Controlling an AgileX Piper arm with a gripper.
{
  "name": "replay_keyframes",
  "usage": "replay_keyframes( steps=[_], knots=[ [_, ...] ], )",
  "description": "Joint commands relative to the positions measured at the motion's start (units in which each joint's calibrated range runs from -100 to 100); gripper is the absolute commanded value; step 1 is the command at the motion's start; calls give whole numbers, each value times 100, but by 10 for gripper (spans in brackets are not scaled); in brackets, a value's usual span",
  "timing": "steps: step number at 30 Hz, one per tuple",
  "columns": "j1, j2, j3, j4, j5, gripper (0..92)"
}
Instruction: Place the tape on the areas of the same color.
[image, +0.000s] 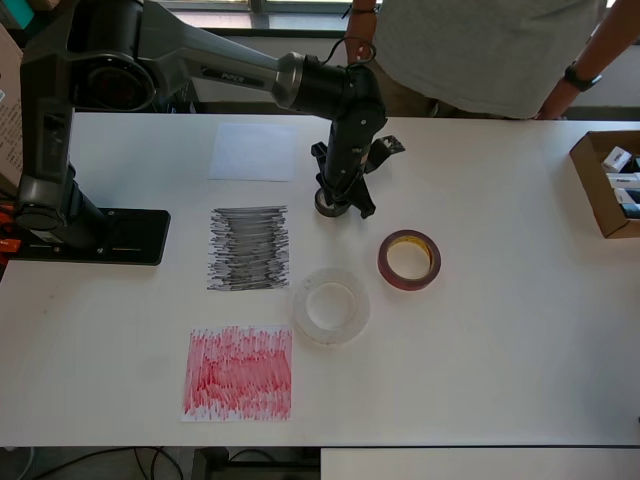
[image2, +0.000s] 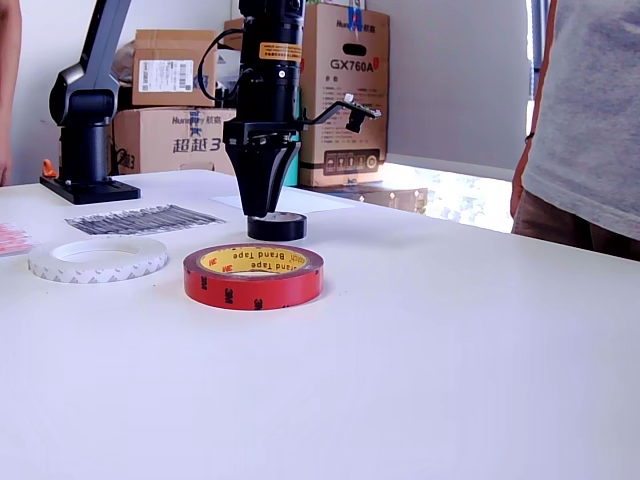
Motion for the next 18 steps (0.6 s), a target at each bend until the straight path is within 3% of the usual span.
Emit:
replay_keyframes(
  steps=[1, 18],
  knots=[
    [15, -6, 36, 49, 13, 294],
    [149, -43, 36, 49, 46, 294]
  ],
)
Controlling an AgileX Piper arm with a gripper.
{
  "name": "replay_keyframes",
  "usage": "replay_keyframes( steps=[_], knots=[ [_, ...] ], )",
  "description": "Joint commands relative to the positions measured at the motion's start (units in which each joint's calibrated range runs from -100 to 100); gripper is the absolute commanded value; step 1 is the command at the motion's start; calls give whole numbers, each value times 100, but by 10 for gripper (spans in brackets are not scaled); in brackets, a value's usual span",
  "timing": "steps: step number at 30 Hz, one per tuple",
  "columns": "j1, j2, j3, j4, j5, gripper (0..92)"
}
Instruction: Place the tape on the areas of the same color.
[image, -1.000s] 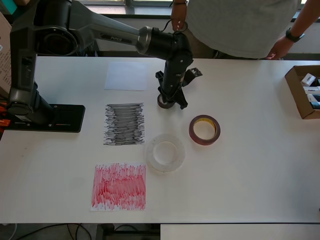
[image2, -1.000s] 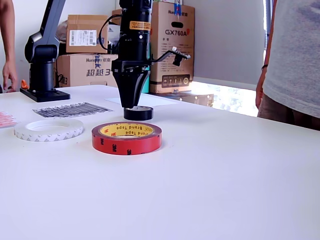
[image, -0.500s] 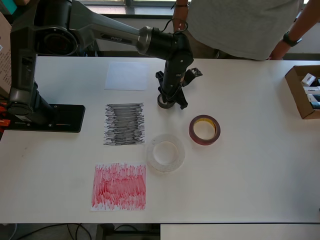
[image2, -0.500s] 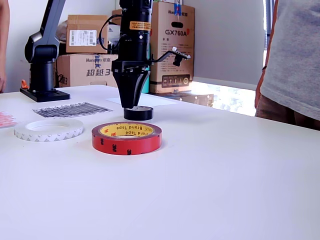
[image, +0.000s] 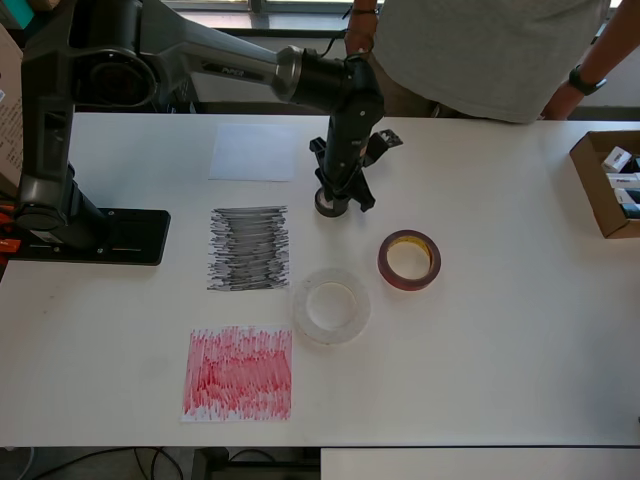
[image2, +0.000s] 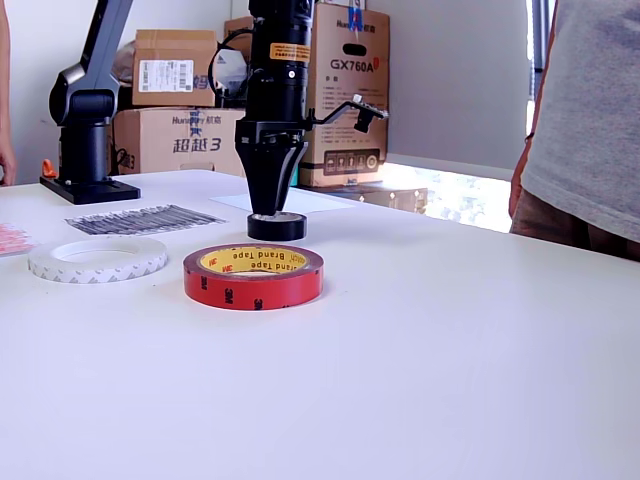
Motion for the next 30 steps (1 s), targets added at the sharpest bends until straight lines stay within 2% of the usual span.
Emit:
replay_keyframes(
  steps=[1, 30],
  knots=[
    [-43, -43, 36, 49, -26, 294],
    [-106, -6, 45, 49, -50, 294]
  ],
)
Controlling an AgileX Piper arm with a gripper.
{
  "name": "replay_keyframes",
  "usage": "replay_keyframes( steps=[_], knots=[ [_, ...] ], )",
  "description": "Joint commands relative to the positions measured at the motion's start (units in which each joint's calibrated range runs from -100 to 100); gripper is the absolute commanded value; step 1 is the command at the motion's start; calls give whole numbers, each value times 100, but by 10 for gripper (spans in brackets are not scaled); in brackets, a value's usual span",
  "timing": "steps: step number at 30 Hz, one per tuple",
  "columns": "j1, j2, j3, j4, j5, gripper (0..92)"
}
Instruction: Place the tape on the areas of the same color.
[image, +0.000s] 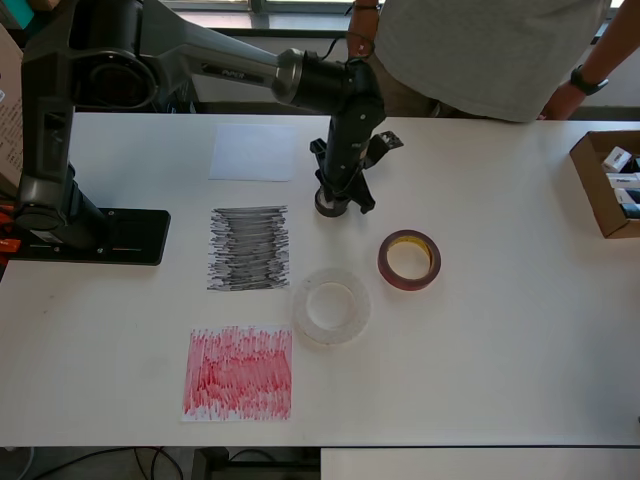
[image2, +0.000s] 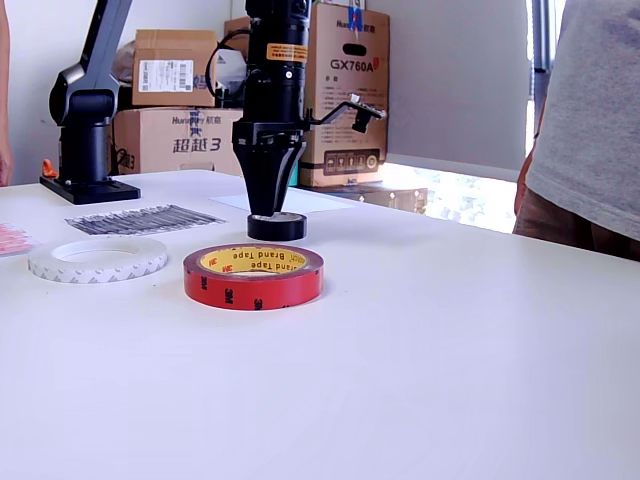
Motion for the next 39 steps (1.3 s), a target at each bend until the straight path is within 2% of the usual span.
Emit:
replay_keyframes(
  steps=[1, 39],
  knots=[
    [-26, -6, 55, 49, 11, 294],
    [-58, 3, 55, 49, 3, 294]
  ],
)
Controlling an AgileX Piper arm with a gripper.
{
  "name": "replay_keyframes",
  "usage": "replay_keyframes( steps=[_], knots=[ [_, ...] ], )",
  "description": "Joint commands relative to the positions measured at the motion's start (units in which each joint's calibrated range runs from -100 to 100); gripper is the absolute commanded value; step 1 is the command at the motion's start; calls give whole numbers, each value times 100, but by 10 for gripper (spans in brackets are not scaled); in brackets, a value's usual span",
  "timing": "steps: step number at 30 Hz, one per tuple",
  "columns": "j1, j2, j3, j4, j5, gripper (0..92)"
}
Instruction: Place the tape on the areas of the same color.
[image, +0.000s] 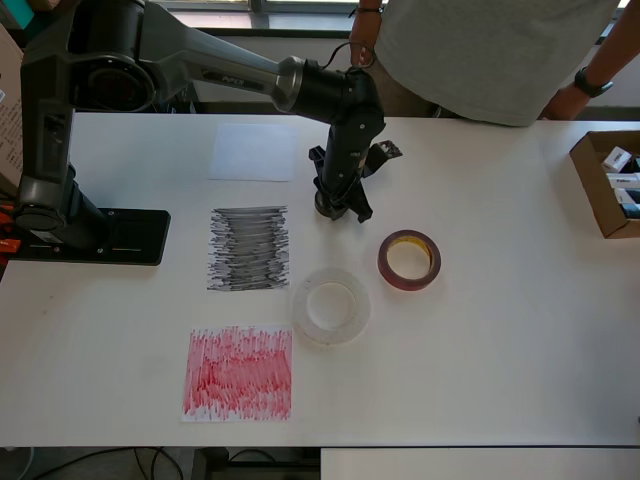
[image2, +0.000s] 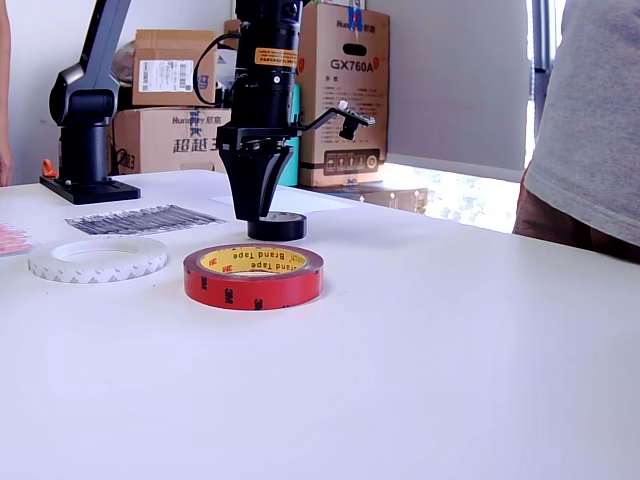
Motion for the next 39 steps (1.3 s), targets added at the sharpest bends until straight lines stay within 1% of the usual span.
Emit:
replay_keyframes(
  steps=[1, 39],
  knots=[
    [42, 3, -49, 49, 3, 294],
    [74, 13, -95, 41, 3, 294]
  ],
)
